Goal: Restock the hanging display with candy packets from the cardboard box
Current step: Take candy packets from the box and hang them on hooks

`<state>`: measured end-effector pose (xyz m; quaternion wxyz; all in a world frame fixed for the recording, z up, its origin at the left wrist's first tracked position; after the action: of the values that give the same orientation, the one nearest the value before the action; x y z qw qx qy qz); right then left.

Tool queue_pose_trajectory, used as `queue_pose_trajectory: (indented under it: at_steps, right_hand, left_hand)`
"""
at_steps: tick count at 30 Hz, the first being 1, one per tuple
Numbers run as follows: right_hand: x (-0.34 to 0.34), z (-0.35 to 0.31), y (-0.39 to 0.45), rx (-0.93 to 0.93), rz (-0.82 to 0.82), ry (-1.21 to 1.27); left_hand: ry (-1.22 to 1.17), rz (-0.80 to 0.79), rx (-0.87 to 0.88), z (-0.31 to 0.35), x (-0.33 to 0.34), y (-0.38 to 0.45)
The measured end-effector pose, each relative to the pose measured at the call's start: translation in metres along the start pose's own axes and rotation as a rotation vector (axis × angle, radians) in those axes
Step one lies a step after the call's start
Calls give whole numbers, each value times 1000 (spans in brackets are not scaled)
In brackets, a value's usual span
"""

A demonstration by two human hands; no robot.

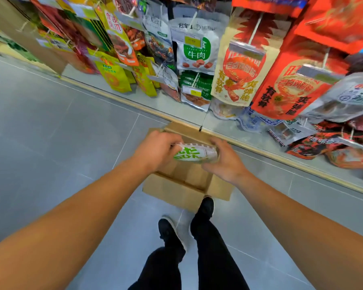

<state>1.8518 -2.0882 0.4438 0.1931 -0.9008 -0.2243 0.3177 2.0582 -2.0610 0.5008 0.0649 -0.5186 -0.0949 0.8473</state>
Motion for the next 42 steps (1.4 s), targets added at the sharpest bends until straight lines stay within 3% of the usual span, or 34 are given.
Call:
queue_pose_trajectory:
  at_steps: [3,7,9,13,16,21,31,37,42]
  right_hand:
    - [-6,-11,-37,2,-56,133]
    - [-22,-18,-102,-29,38,179]
    - [-31,-15,-130,-9,116,239]
    - [-49,-15,-202,18,172,442]
    - [-63,-15,-248,59,163,579]
    - [-99,-19,-315,30,162,771]
    - [-224,8,-408,-107,363,954]
    - [-342,62,-456,-178,437,863]
    - [-447,88,-482,-222,557,605]
  left_hand:
    - [-12,26,72,27,-24,-28]
    - [52,131,134,55,-57,-72]
    - [28,228,63,60,-69,-89]
    - [-435,354,-205,77,-73,-146]
    - [-766,246,-356,103,-59,-193]
    - [-915,37,-158,170,-48,-245]
    - [-855,105,-38,337,-47,-259]
    - [-947,143,47,470,-22,-243]
    - [-934,194,126,565,-23,-211]
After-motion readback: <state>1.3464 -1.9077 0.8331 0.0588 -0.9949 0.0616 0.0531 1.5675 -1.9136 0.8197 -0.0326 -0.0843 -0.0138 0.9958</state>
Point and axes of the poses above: each hand's wrist, its own y-axis towards the middle knuckle, its own x-axis out of the palm, z = x × y, the point moved 1 cm from there along y, towards the middle knuckle, and after that the axes turned 7 degrees about z, right-handed, at the moved point
